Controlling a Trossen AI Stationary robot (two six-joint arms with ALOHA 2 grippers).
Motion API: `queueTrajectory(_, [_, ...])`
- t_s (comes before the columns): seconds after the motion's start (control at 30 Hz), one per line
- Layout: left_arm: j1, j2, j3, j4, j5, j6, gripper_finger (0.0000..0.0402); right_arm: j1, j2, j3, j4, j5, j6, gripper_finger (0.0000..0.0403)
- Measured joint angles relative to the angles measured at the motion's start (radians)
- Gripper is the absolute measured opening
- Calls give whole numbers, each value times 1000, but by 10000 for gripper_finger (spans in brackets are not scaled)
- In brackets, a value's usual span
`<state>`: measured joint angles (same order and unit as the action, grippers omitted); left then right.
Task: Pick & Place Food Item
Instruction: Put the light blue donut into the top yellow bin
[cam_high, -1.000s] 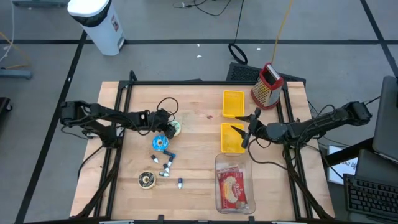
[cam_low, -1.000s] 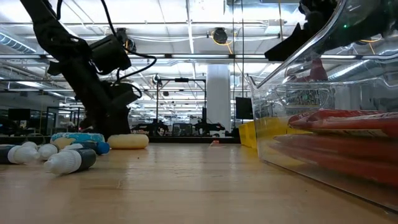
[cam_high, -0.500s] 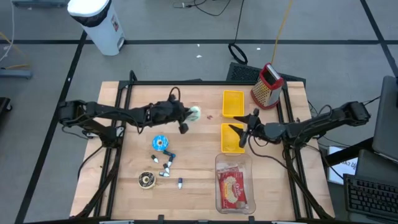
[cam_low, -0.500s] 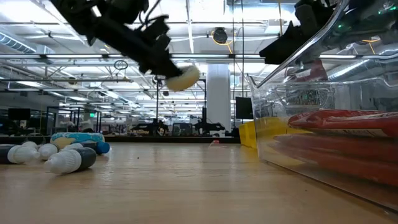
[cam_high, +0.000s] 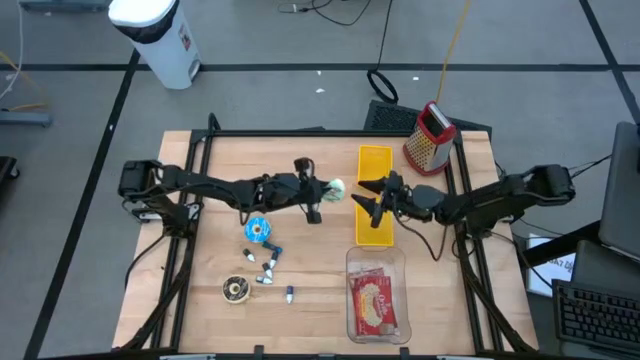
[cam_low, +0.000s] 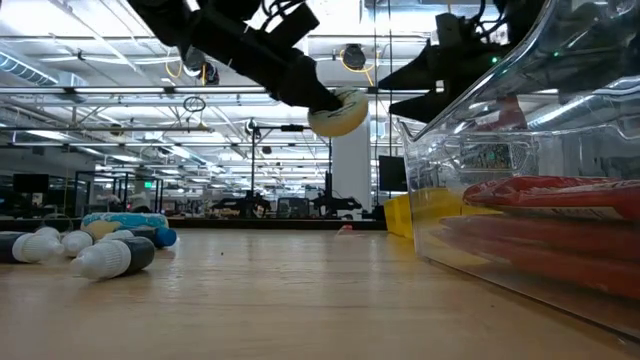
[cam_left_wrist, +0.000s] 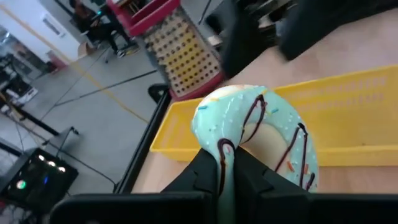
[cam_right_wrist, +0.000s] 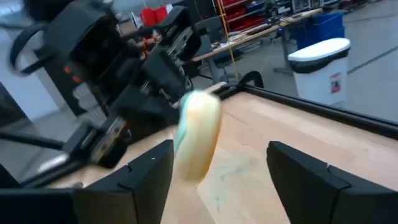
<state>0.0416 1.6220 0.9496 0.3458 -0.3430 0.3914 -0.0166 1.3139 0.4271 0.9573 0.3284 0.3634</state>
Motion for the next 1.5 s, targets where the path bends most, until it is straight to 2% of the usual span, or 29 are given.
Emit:
queueTrajectory(0.13, [-16, 38, 40, -1, -22, 28, 32, -31, 52, 0, 102, -95, 29, 262])
queueTrajectory(0.23, [-23, 55, 57, -5, -28, 48, 32, -37, 79, 3, 121, -100, 29, 261])
queueTrajectory(0.33, [-24, 57, 62, 2, -26, 54, 28, -38, 103, 17, 108, -101, 21, 254])
queueTrajectory(0.47, [-17, 57, 62, -4, -25, 50, 22, -37, 131, 42, 109, -163, 17, 234])
queueTrajectory(0.67, [-17, 57, 62, -5, -25, 17, 34, -37, 146, 56, 107, -171, -12, 172])
queueTrajectory(0.87, [-17, 57, 62, 1, -26, -1, 48, -38, 145, 56, 122, -171, -42, 79])
queueTrajectory(0.93, [-18, 57, 62, 3, -41, -49, 56, -38, 145, 56, 122, -171, -60, 48])
queueTrajectory(1.0, [-18, 56, 62, 2, -47, -99, 75, -38, 145, 56, 123, -170, -73, 21])
queueTrajectory(1.07, [-19, 43, 62, -18, -48, -114, 103, -40, 145, 56, 123, -173, -87, 11])
queueTrajectory(1.3, [-45, -42, 62, -23, -108, -158, 224, -80, 97, 57, 87, -175, -85, 28])
queueTrajectory(1.5, [-50, -93, 63, -49, -105, -196, 288, -156, -55, 57, -89, -175, -155, 15])
